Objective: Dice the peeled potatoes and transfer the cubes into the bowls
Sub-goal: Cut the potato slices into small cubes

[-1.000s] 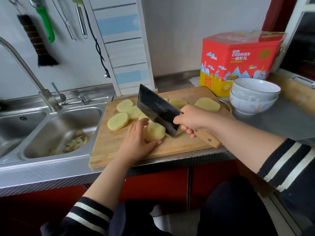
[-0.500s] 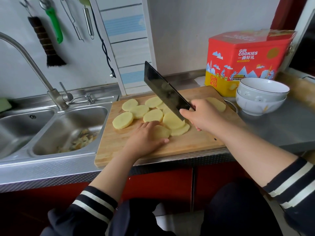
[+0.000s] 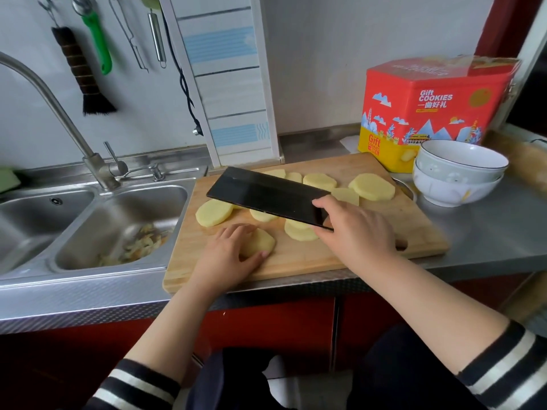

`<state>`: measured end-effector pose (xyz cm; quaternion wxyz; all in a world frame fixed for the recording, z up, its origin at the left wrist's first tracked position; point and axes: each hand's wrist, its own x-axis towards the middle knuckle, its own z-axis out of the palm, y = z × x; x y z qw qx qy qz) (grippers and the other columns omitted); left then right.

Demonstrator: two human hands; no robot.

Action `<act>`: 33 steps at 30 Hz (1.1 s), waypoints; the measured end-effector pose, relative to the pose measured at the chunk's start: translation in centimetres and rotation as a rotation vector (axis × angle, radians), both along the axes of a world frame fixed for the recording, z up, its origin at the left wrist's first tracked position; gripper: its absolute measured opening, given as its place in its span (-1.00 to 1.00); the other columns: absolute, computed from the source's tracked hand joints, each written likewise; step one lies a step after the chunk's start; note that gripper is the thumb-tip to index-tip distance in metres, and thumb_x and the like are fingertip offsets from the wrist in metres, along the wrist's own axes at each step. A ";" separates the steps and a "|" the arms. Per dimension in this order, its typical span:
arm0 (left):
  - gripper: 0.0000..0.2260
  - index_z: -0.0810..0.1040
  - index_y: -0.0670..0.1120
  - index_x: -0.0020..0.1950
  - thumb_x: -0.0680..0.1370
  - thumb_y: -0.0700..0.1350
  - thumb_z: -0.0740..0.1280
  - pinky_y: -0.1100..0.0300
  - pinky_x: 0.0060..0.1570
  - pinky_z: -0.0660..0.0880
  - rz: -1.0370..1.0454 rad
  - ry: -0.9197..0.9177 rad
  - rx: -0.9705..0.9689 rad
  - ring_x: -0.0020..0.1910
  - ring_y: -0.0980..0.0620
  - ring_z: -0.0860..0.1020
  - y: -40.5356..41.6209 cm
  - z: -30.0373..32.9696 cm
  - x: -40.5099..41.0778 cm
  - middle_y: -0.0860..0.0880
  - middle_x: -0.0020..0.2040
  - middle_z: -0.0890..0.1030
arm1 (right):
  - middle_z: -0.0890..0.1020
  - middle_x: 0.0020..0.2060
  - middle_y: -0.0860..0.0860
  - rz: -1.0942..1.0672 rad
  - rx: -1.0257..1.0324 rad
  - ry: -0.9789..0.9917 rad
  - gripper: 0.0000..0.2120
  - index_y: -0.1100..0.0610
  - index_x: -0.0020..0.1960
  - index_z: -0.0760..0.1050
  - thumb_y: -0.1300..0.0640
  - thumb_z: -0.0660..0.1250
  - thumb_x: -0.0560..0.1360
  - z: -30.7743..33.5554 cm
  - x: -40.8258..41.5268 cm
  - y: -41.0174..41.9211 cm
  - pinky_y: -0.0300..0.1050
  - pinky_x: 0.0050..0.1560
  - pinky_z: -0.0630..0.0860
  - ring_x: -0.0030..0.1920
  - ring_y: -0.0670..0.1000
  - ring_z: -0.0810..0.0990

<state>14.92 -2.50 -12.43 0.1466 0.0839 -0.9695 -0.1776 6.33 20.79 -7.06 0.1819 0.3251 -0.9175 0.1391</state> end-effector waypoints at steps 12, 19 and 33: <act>-0.71 0.65 -0.10 0.07 0.47 0.07 0.44 0.08 -0.07 0.52 -0.023 0.324 -0.193 0.04 -0.07 0.52 1.4 -1.1 0.0 -0.02 0.06 0.60 | 0.52 -0.33 -0.02 0.097 0.016 -0.462 -0.75 0.01 -0.18 0.41 -0.04 0.15 0.63 5.4 -0.1 -1.9 -0.14 -0.42 0.30 -0.34 -0.04 0.49; -0.77 0.66 -0.14 -0.07 0.54 0.02 0.35 0.07 -0.19 0.54 -0.086 0.441 -0.213 -0.11 -0.08 0.54 0.6 -1.4 -0.1 -0.04 -0.08 0.62 | 0.54 -0.30 0.03 0.079 0.208 -0.491 -0.74 0.05 -0.19 0.39 -0.03 0.15 0.62 5.0 -0.3 -4.8 -0.17 -0.42 0.30 -0.36 0.03 0.52; -0.80 0.59 -0.17 -0.13 0.56 -0.08 0.26 0.01 -0.29 0.47 -0.001 0.463 -0.130 -0.19 -0.11 0.49 0.5 -1.6 -0.6 -0.08 -0.18 0.55 | 0.60 -0.34 0.05 0.130 0.383 -0.494 -0.74 0.10 -0.02 0.47 -0.02 0.10 0.64 6.8 0.9 -4.1 -0.17 -0.42 0.44 -0.44 0.06 0.60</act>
